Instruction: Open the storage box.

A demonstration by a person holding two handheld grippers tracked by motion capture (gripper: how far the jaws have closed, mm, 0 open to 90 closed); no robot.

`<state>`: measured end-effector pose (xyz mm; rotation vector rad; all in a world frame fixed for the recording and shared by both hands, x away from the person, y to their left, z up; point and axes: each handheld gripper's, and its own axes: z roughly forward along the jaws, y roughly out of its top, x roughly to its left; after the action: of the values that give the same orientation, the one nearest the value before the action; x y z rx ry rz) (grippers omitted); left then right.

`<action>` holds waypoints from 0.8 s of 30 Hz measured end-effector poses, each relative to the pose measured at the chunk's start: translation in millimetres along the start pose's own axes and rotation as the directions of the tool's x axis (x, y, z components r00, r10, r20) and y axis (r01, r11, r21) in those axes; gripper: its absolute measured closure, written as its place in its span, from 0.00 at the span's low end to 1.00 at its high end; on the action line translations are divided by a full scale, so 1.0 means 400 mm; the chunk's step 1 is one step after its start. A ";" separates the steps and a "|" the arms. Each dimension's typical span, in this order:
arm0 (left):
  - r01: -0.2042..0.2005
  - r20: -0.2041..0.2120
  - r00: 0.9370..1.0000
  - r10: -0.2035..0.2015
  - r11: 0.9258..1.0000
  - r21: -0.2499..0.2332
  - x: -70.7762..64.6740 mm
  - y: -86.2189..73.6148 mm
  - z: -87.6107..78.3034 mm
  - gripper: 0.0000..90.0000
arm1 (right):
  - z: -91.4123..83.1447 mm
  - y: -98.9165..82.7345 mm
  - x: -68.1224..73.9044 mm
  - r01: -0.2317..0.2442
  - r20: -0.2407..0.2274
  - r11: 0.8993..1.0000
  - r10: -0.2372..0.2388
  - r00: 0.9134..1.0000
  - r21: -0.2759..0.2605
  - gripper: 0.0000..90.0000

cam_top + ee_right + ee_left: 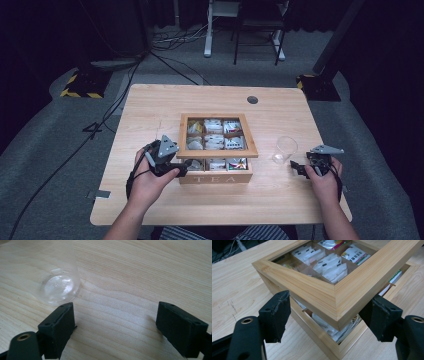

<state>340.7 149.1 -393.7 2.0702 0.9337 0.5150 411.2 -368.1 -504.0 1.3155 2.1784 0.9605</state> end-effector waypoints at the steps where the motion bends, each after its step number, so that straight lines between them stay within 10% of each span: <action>1: -0.001 0.003 1.000 0.001 1.000 0.000 0.002 0.002 -0.001 0.29 | 0.000 0.000 0.000 0.001 0.000 1.000 -0.001 1.000 -0.001 0.18; 24: -0.022 -0.085 0.996 0.013 0.994 -0.107 0.049 0.081 -0.012 0.32 | 0.006 0.006 -0.003 0.002 -0.001 1.000 -0.002 1.000 0.002 0.18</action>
<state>364.7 153.1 -364.3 1.9739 0.9171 0.6520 414.9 -367.5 -503.9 1.3140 2.1814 0.9590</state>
